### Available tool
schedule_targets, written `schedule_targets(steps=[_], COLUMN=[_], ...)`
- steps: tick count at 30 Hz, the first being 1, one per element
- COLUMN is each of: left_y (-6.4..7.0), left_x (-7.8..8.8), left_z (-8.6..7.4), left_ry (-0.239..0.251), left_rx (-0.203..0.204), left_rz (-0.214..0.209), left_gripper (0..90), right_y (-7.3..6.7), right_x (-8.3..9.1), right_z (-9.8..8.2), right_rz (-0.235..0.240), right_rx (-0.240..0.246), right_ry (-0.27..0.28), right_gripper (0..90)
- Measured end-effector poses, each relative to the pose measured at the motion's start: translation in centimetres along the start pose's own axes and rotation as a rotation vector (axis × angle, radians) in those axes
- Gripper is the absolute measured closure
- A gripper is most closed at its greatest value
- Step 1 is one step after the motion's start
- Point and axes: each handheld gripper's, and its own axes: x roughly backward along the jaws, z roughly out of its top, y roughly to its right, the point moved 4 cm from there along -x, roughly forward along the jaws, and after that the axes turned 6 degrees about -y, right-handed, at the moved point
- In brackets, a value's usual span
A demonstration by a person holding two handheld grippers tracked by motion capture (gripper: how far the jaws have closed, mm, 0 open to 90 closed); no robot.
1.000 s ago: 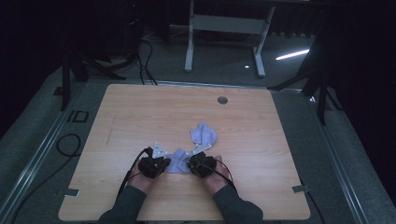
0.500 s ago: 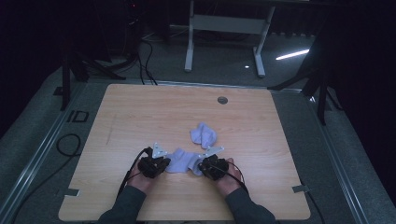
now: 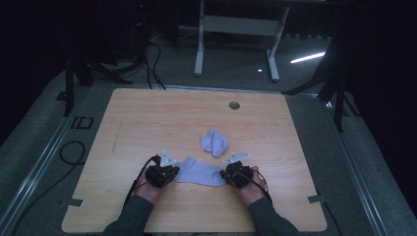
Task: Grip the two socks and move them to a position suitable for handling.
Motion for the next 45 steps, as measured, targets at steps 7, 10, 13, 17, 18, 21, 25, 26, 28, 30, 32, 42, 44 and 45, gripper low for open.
schedule_targets(steps=[7, 10, 13, 17, 18, 21, 25, 26, 28, 30, 32, 42, 44, 45], left_y=[0.1, 0.2, 0.4, 0.5, 0.6, 0.7, 0.7, 0.7, 0.6, 0.4, 0.1, -0.4, -0.4, -0.4], left_x=[0.0, 0.1, 0.1, 0.2, 0.2, 0.3, 0.6, 0.8, 1.3, 1.6, 1.7, 1.4, 1.4, 1.3], left_z=[0.0, -0.1, -0.1, -0.2, -0.2, -0.2, -0.1, 0.0, 0.1, 0.2, 0.2, 0.2, 0.2, 0.2], left_ry=[0.002, -0.002, 0.001, -0.003, -0.005, -0.006, 0.012, 0.02, 0.053, 0.074, 0.078, 0.069, 0.068, 0.07], left_rx=[-0.009, -0.015, -0.012, -0.016, -0.021, -0.033, -0.036, -0.036, -0.027, -0.017, -0.01, 0.004, 0.003, 0.004], left_rz=[-0.004, -0.015, -0.023, -0.035, -0.036, -0.041, -0.049, -0.053, -0.059, -0.057, -0.049, -0.023, -0.024, -0.023], left_gripper=[89.6, 89.6, 89.6, 89.5, 89.5, 88.2, 83.1, 82.4, 81.4, 81.2, 81.1, 80.4, 80.3, 80.3], right_y=[0.5, 0.5, 0.6, 0.6, 0.6, 0.6, 0.7, 0.7, 0.7, 0.9, 1.1, 2.7, 2.9, 3.0], right_x=[0.0, 0.1, 0.2, 0.3, 0.3, 0.4, 0.4, 0.5, 0.8, 1.3, 1.8, 2.3, 2.0, 1.9], right_z=[-0.1, -0.1, -0.3, -0.5, -0.6, -0.6, -0.6, -0.5, -0.4, 0.0, 0.5, 4.6, 5.3, 5.7], right_rz=[-0.003, 0.0, 0.004, 0.008, 0.01, 0.017, 0.028, 0.03, 0.028, 0.024, 0.014, -0.033, -0.043, -0.046], right_rx=[-0.009, -0.008, -0.009, -0.009, -0.008, -0.012, -0.018, -0.02, -0.022, -0.028, -0.032, -0.04, -0.04, -0.04], right_ry=[0.005, 0.001, 0.002, 0.002, 0.003, 0.0, -0.001, -0.001, 0.008, 0.034, 0.054, 0.112, 0.112, 0.116], right_gripper=[87.2, 87.1, 87.1, 87.0, 87.0, 86.8, 85.1, 84.3, 83.6, 82.5, 80.7, 81.1, 81.9, 82.4])
